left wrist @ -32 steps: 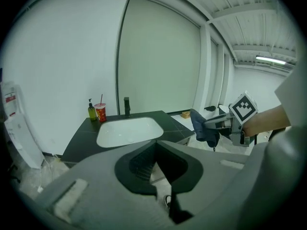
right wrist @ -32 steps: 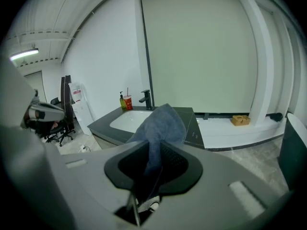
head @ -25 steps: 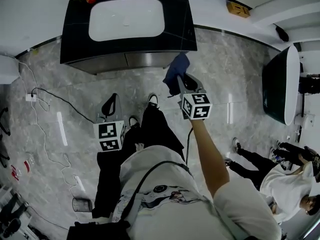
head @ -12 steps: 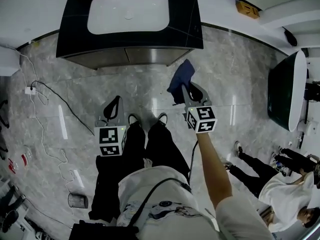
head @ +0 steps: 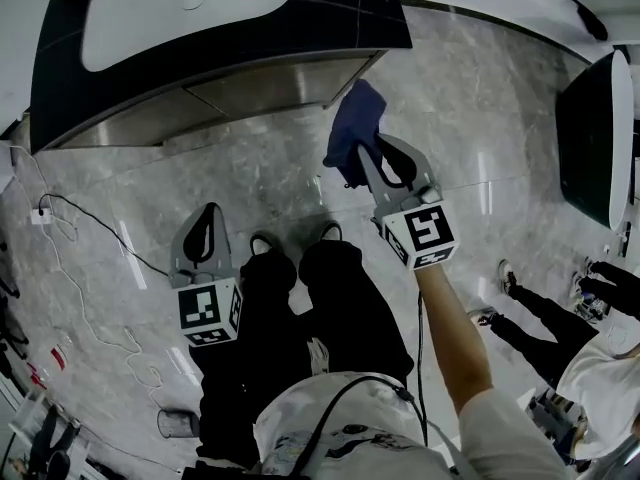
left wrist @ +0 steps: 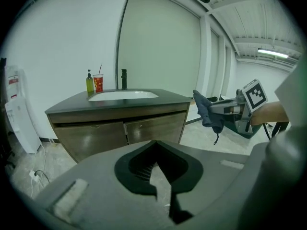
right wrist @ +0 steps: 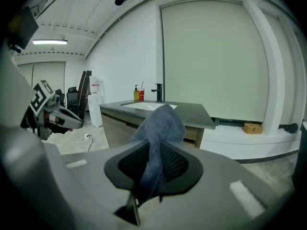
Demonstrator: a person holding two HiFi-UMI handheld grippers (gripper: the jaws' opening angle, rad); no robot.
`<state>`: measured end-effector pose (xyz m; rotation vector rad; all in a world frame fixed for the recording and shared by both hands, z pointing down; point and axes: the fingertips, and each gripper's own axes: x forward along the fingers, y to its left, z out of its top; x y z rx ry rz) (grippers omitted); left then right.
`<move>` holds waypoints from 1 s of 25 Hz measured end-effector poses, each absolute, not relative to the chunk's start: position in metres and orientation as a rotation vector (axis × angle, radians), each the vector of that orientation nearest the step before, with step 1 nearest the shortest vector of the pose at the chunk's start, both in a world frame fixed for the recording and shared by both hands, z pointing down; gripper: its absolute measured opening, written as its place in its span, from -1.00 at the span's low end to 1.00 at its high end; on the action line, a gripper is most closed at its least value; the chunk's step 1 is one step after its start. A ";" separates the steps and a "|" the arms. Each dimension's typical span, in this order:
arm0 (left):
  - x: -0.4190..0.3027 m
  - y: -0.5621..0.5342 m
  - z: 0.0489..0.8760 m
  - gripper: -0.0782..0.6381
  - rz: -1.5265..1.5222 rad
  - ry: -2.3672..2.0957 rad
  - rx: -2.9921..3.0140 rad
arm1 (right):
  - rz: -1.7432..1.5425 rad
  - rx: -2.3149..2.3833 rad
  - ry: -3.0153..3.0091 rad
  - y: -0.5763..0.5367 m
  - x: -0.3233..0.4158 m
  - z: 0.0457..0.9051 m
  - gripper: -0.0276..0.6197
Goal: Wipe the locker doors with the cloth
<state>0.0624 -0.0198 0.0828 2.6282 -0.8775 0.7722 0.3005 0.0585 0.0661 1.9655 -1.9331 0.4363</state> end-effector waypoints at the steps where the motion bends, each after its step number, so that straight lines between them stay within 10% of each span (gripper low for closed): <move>1: 0.065 -0.022 0.096 -0.78 0.766 -0.881 2.634 | 0.409 1.972 -1.939 0.056 0.304 0.076 -0.70; 25: 0.095 -0.091 0.341 -0.78 0.486 -1.020 2.863 | -0.368 2.167 -1.971 0.004 0.365 0.216 -0.70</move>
